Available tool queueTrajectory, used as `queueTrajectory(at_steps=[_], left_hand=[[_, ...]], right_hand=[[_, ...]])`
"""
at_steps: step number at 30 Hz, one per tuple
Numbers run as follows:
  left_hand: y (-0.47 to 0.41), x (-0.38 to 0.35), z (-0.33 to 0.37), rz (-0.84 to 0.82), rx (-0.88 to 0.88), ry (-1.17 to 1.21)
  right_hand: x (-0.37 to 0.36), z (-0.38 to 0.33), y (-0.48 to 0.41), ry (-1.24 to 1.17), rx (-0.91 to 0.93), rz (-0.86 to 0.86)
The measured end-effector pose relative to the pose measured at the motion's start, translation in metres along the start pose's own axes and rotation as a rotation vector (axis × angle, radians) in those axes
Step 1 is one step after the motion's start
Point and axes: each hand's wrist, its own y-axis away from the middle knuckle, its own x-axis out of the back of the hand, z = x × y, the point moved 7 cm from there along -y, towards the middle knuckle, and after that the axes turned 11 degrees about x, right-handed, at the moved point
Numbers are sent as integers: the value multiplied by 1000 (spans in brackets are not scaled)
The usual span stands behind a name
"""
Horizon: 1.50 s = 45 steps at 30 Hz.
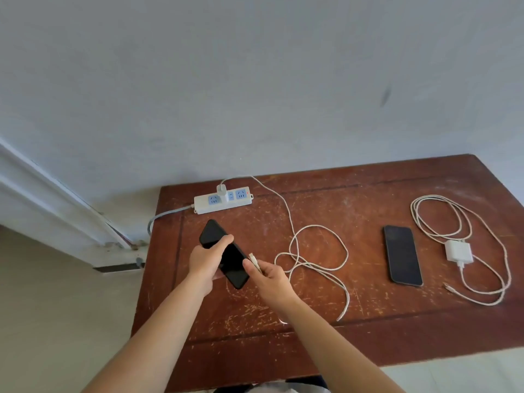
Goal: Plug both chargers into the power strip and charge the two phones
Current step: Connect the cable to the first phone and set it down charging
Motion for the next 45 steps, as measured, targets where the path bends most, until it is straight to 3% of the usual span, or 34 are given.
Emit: queueTrajectory(at_steps=[4,10,18,27,36,45], left_hand=[[17,-5,19,-202,-66,184],[27,-17,13,-599,132,737],[51,-34,21,-787,108,867],[54,-15,38,-709,4,1021],[90,-23,65,-863,-3,1086],[100,-33,62,-834,7,1063]], right_hand=[[14,-18,0,-116,9,75],[11,-32,4,-526,-146,61],[19,-45,23,-312,-11,56],[36,-36,46,-384,40,196],[31,-76,59,-189,279,210],[26,-85,68,-234,301,242]])
